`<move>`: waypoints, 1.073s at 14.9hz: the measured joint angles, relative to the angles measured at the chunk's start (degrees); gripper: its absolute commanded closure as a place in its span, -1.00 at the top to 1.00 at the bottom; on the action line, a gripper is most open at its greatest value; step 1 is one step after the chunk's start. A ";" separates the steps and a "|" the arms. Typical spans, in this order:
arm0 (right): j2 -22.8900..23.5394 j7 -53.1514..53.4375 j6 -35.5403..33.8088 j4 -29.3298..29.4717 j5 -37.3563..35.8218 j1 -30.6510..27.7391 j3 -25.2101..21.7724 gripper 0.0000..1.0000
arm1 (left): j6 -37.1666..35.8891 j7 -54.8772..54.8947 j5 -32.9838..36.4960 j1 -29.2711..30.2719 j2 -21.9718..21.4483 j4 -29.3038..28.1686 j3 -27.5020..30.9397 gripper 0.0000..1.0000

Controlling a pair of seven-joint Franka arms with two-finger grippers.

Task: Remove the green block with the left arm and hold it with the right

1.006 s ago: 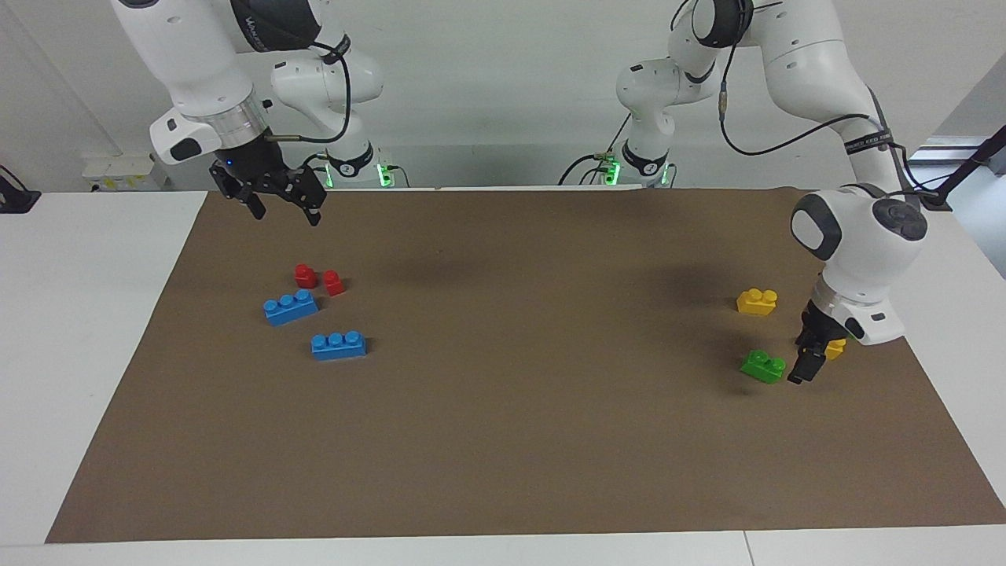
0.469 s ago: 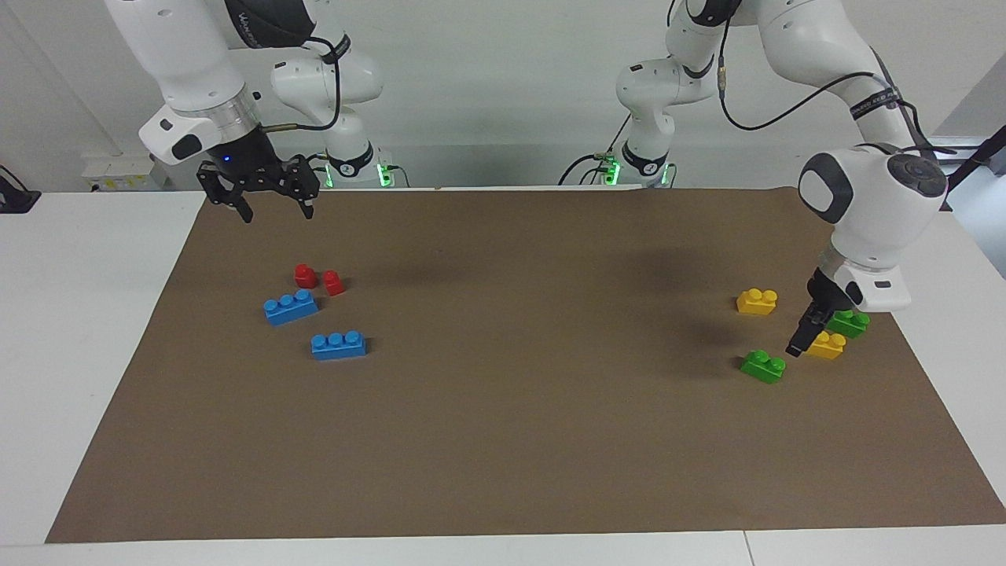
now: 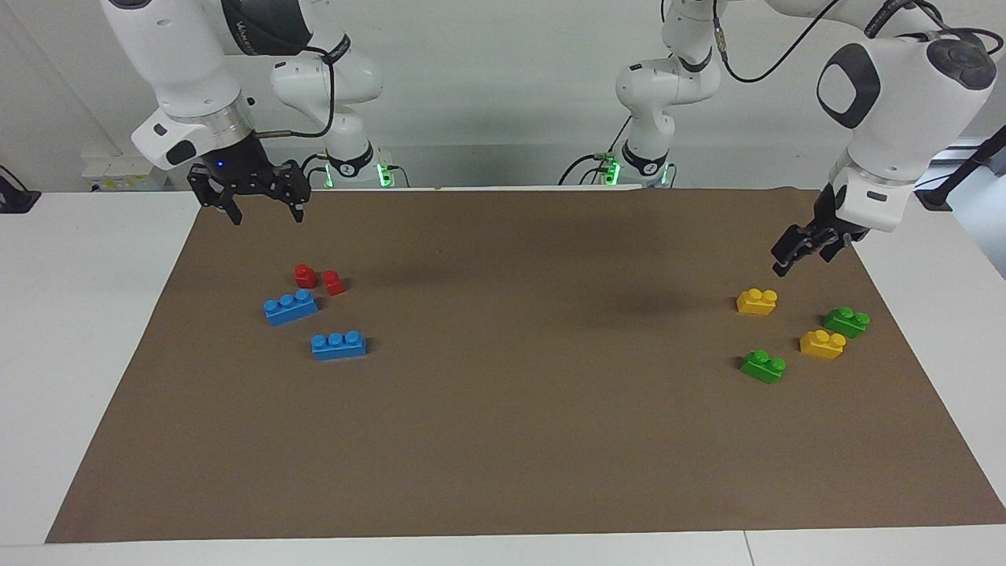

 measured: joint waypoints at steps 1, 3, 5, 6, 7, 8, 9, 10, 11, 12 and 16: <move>0.00 0.00 0.00 0.00 0.00 0.00 0.00 1.00 | -1.47 1.46 0.00 0.00 -0.88 0.01 0.00 1.00; 0.00 0.00 -0.09 0.00 0.00 0.00 0.00 1.00 | -3.23 3.13 0.00 0.00 -2.22 0.01 0.00 1.00; 0.00 0.00 -0.59 0.00 0.00 0.00 0.00 1.00 | -4.20 4.91 0.00 0.00 -2.83 0.00 0.00 1.00; 0.00 -0.01 -0.85 0.00 0.00 0.00 0.00 1.00 | -4.63 5.85 0.00 0.00 -3.08 0.00 0.00 1.00; 0.00 -0.03 -0.91 -0.01 0.00 0.00 0.00 1.00 | -4.98 6.43 -0.01 0.00 -3.35 0.00 0.00 1.00; 0.00 -0.04 -0.92 -0.01 0.00 0.00 0.00 1.00 | -5.28 6.75 -0.02 0.00 -3.60 0.00 0.00 1.00; 0.00 -0.04 -0.92 -0.01 0.00 -0.03 0.00 1.00 | -5.60 6.94 -0.02 0.00 -3.78 0.01 0.00 1.00; 0.00 -0.04 -0.92 0.00 0.00 -0.12 0.00 1.00 | -5.88 7.08 -0.03 0.00 -3.88 0.01 -0.01 1.00; 0.00 -0.04 -0.92 0.00 0.00 -0.31 0.00 1.00 | -6.04 7.21 -0.03 0.00 -3.93 0.01 -0.01 1.00; 0.00 -0.04 -0.92 -0.01 0.00 -0.52 -0.02 1.00 | -6.12 7.34 -0.03 0.00 -3.93 0.00 -0.02 1.00; 0.00 -0.06 -0.92 0.00 0.00 -0.76 -0.10 1.00 | -6.28 7.58 -0.05 -0.02 -3.94 0.00 -0.28 1.00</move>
